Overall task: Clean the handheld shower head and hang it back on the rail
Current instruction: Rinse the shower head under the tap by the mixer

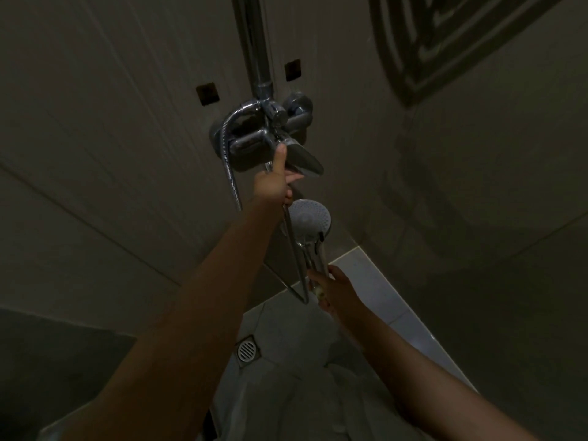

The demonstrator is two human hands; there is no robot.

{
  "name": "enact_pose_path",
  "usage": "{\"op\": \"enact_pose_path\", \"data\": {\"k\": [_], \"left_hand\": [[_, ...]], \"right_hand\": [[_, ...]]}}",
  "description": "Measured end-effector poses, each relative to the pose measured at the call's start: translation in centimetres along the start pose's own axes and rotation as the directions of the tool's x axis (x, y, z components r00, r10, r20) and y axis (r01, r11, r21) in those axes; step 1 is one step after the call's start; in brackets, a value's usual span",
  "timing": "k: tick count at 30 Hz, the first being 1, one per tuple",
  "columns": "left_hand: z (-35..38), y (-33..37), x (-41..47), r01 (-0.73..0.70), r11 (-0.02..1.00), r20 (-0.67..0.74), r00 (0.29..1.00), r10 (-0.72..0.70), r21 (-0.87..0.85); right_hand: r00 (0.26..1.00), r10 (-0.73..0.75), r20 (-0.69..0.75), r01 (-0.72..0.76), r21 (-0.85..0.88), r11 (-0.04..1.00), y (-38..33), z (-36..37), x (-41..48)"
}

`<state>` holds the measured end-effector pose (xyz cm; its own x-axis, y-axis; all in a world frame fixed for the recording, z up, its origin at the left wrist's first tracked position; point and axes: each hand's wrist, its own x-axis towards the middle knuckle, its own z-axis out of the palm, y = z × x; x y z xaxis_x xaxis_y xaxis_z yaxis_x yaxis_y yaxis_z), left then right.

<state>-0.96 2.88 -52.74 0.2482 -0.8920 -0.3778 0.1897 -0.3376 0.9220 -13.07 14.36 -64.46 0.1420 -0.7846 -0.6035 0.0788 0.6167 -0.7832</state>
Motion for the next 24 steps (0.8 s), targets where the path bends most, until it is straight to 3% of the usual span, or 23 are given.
{"op": "enact_pose_path", "data": {"k": [11, 15, 20, 24], "left_hand": [[-0.8, -1.2, -0.1, -0.017, 1.0, 0.019, 1.0, 0.017, 0.014], [-2.9, -6.0, -0.7, 0.103, 0.986, -0.031, 0.995, -0.1, 0.134], [-4.7, -12.3, -1.9, 0.241, 0.963, -0.202, 0.956, -0.214, 0.121], [-5.0, -15.3, -2.8, 0.286, 0.928, -0.148, 0.955, -0.257, 0.238]], "right_hand": [[0.999, 0.046, -0.025, -0.042, 0.144, 0.989, 0.1, -0.7, 0.3], [0.998, 0.064, -0.02, -0.061, 0.134, 0.989, 0.1, -0.5, 0.7], [0.997, 0.075, -0.019, -0.074, 0.042, 0.996, 0.7, -0.7, 2.2], [0.998, 0.058, 0.012, -0.059, 0.064, 0.996, 1.2, -0.7, 3.0]]}}
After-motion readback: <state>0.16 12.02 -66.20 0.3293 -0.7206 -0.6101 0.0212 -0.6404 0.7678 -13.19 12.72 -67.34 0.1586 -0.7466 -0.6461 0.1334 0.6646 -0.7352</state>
